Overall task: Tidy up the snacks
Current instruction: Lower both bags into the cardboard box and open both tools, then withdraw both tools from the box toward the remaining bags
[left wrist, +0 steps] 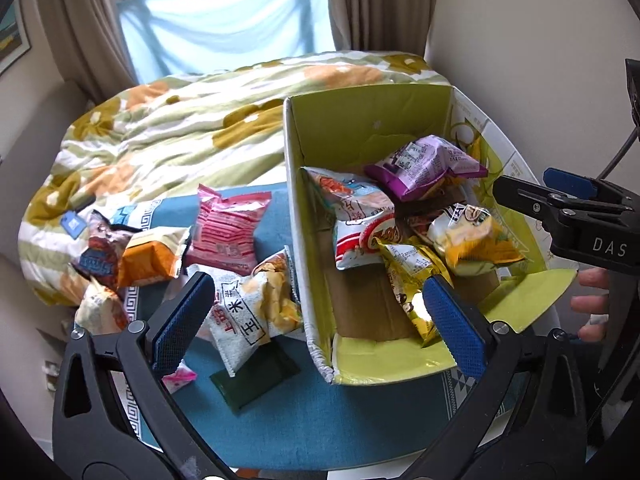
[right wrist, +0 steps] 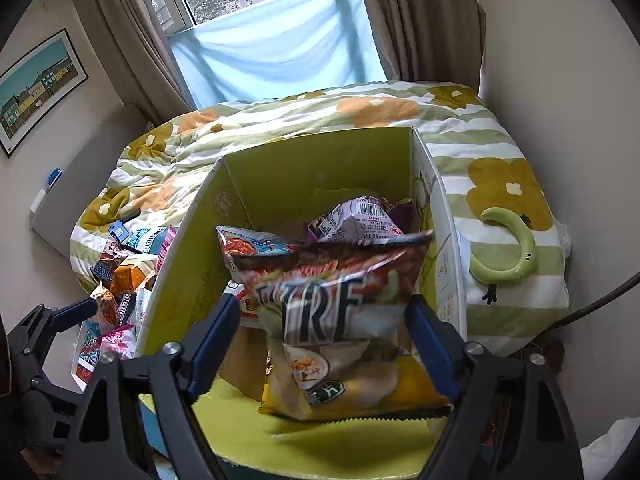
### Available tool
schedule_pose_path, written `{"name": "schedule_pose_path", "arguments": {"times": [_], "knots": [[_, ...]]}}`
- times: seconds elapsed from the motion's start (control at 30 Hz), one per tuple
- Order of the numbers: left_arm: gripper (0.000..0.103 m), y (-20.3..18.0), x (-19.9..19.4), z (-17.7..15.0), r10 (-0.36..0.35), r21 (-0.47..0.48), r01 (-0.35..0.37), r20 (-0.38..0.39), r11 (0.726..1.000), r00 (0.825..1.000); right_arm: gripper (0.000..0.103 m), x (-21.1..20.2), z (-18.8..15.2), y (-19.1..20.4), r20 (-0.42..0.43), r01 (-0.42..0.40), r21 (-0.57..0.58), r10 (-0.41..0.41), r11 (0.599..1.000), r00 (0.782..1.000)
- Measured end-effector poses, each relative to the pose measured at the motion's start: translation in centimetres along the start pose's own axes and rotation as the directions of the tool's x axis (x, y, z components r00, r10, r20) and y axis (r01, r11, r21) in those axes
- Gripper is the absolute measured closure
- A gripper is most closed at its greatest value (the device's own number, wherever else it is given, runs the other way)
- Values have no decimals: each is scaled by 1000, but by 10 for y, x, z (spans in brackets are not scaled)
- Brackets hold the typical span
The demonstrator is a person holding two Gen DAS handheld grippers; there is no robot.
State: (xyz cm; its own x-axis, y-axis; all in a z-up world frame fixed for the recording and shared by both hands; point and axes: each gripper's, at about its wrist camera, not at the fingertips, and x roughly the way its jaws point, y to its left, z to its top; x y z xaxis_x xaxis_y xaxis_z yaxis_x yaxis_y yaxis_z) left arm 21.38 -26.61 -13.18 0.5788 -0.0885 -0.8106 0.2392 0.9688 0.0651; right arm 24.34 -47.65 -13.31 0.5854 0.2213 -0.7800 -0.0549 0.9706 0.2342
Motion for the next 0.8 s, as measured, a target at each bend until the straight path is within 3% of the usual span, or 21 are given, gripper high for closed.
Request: {"name": "schedule_pose_path", "arguments": {"times": [0.13,0.27,0.5,0.8], "knots": [[0,6,-12,-14,-37,-34,38,31,999,999,9,-8,-8,-2,36,9,-28,-8,1000,999],[0,13,-17,-21,-49,-53,50,29,997,998,9,-10,-18,-6,-5,30,-33,-30,999,1000],[0,40,-46,-30,-8,-88,13,57,996,998,9,-32,-27,2,18,61,-63,-60,996,998],[0,109,-78,-52,18,-139,-4,100,990,995,8,-62,-25,41,99,64,-81,-55,995,994]]}}
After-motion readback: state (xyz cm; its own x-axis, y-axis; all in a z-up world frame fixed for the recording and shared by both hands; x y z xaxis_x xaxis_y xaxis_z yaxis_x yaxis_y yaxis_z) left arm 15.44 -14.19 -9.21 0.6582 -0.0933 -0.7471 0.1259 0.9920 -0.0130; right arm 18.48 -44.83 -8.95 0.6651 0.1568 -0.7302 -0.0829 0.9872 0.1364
